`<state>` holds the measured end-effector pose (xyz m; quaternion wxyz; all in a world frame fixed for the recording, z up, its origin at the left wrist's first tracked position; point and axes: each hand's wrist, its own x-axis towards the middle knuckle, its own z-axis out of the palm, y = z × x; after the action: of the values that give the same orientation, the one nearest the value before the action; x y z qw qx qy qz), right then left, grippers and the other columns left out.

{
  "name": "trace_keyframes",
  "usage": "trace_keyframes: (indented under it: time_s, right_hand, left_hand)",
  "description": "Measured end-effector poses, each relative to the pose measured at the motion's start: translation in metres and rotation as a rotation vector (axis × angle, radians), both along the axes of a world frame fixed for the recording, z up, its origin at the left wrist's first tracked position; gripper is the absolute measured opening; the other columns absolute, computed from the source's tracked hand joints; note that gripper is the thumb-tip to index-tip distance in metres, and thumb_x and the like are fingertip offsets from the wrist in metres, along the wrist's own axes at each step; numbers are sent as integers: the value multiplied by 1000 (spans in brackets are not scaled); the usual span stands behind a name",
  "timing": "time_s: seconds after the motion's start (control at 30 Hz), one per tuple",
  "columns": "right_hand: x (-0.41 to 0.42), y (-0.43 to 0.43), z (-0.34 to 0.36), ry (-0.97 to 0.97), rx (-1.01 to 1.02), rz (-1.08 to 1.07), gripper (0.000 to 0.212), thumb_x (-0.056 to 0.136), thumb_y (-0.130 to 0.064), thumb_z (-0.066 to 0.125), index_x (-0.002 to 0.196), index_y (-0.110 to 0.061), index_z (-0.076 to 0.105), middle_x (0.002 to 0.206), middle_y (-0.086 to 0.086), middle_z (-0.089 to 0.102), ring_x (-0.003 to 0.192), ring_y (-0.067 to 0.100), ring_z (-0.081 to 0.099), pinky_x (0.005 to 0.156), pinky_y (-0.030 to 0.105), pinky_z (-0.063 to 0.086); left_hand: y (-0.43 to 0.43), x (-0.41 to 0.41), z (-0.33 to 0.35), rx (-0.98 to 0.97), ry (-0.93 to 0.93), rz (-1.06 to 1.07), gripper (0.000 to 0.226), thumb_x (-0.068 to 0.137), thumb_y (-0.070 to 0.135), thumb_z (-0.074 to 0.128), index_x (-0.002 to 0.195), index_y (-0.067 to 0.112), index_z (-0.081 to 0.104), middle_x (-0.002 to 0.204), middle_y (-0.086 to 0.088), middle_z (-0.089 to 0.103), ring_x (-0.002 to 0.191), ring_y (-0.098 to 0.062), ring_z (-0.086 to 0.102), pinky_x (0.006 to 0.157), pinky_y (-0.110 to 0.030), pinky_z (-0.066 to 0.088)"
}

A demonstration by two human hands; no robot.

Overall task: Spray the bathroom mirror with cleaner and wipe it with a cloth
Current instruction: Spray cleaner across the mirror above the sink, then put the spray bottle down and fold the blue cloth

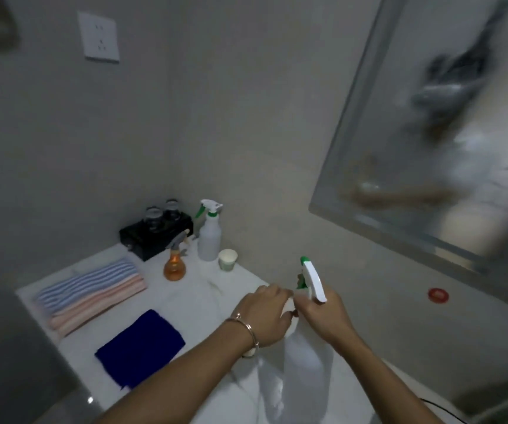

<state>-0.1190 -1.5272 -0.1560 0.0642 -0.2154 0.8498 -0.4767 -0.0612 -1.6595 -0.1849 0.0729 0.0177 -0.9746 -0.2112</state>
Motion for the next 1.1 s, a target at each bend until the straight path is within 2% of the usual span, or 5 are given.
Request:
trace_keyframes:
  time_s: [0.1, 0.4, 0.63, 0.73, 1.1]
  right_hand:
    - [-6, -46, -36, -52, 56, 31, 13, 72, -7, 60, 79, 0, 51, 65, 3, 48, 58, 15, 44, 55, 29, 39]
    - [-37, -198, -99, 18, 144, 161, 27, 79, -4, 63, 103, 1, 52, 70, 1, 52, 64, 23, 51, 48, 13, 38]
    - [-71, -285, -126, -25, 102, 172, 50, 85, -41, 64, 123, -17, 44, 99, -2, 57, 93, 20, 56, 79, 32, 45]
    - [-71, -305, -139, -46, 90, 176, 67, 85, -44, 65, 138, -15, 35, 115, -1, 53, 103, 17, 50, 89, 35, 44]
    - [-31, -286, -182, -282, 27, 66, 68, 82, -42, 68, 137, -18, 37, 125, -4, 52, 109, 16, 52, 92, 34, 45]
  left_hand:
    - [-46, 9, -43, 44, -100, 62, 48, 92, 34, 40, 138, 20, 36, 135, -5, 43, 120, -25, 41, 96, -37, 39]
    - [-176, 68, -139, 89, -413, 373, 53, 97, 34, 37, 146, 19, 23, 145, -5, 32, 128, -25, 36, 102, -38, 37]
    - [-229, 108, -182, 35, -483, 482, 55, 96, 35, 35, 146, 17, 21, 145, -6, 33, 128, -23, 36, 102, -36, 37]
    - [-235, 113, -195, 39, -495, 493, 55, 96, 35, 35, 146, 17, 22, 144, -6, 35, 126, -24, 38, 101, -37, 38]
    - [-231, 120, -236, 33, -612, 535, 53, 94, 34, 37, 144, 18, 26, 141, -6, 37, 123, -25, 42, 94, -35, 40]
